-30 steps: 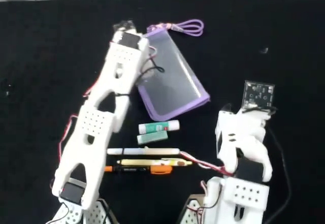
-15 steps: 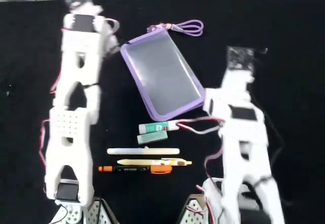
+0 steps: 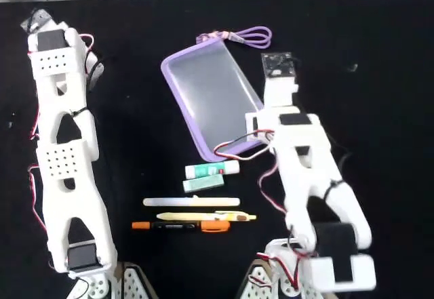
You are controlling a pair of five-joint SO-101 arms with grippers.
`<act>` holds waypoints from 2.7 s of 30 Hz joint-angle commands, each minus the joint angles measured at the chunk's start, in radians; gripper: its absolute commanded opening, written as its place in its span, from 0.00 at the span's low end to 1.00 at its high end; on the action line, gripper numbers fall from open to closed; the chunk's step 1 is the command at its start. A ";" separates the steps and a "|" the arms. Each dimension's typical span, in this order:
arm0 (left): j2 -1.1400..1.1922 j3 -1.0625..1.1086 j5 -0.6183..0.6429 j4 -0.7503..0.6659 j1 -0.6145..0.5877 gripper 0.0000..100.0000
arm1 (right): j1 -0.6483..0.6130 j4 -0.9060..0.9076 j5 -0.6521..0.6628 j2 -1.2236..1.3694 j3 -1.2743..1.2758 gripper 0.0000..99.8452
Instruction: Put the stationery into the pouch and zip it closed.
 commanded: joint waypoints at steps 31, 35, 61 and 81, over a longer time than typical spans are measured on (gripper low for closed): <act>0.043 -0.044 -0.020 -0.080 0.150 0.03 | 0.474 0.925 0.310 0.785 -1.264 0.23; 0.098 -0.053 -0.020 -0.097 0.170 0.03 | 0.508 1.028 0.310 0.785 -1.500 0.23; 0.150 -0.053 -0.020 -0.146 0.163 0.03 | 0.310 0.423 0.009 1.156 -1.890 0.23; 0.158 -0.053 -0.020 -0.147 0.165 0.03 | 0.178 1.053 0.377 1.383 -2.147 0.19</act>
